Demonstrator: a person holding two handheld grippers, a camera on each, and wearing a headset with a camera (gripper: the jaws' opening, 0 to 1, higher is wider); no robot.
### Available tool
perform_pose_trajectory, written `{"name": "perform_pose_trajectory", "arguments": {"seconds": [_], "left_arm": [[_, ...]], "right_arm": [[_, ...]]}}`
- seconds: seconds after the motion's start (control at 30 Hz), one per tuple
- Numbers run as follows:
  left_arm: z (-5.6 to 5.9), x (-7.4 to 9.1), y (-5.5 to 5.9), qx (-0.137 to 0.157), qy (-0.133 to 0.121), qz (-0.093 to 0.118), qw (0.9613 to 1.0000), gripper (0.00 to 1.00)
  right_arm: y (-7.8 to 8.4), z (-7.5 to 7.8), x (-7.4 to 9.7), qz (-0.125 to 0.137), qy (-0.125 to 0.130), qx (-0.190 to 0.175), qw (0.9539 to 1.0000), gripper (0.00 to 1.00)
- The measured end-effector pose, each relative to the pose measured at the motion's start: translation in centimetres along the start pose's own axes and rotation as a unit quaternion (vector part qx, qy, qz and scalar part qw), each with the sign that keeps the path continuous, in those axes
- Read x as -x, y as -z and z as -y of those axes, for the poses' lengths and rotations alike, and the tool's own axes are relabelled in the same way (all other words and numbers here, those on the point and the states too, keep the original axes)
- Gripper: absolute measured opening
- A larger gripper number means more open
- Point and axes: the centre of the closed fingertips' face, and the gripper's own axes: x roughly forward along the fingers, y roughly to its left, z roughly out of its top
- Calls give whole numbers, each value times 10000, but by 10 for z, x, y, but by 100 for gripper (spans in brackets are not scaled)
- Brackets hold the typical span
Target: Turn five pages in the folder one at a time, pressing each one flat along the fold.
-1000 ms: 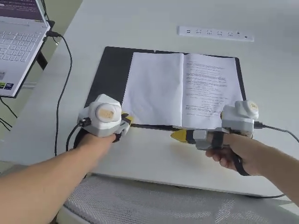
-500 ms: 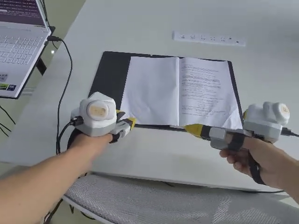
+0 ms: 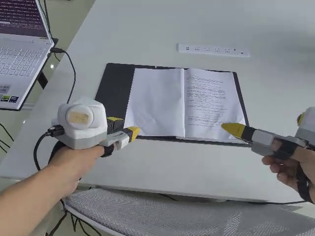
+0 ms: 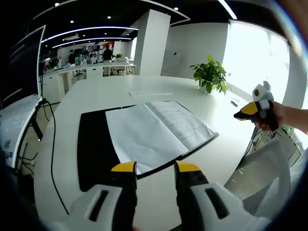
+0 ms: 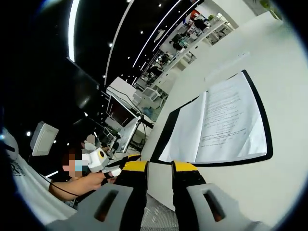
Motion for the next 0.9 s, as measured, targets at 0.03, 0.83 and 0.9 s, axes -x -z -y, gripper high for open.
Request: {"name": "perform_pose_trajectory", "arguments": {"seconds": [0.03,0.83,0.9], "left_arm": [[1,3,-1,9,-11,-17,10000,31],[16,75,-12,332,-65,-461,9984,55],[18,76,-16,259,-97,-474,9985,55]], "right_arm": [[-3,0,3,36,36,57,10000,20],[-8,-14,75,31,1002,1460,9842,46],[-11,-15,76,67,1022,1492,9835,46]]}}
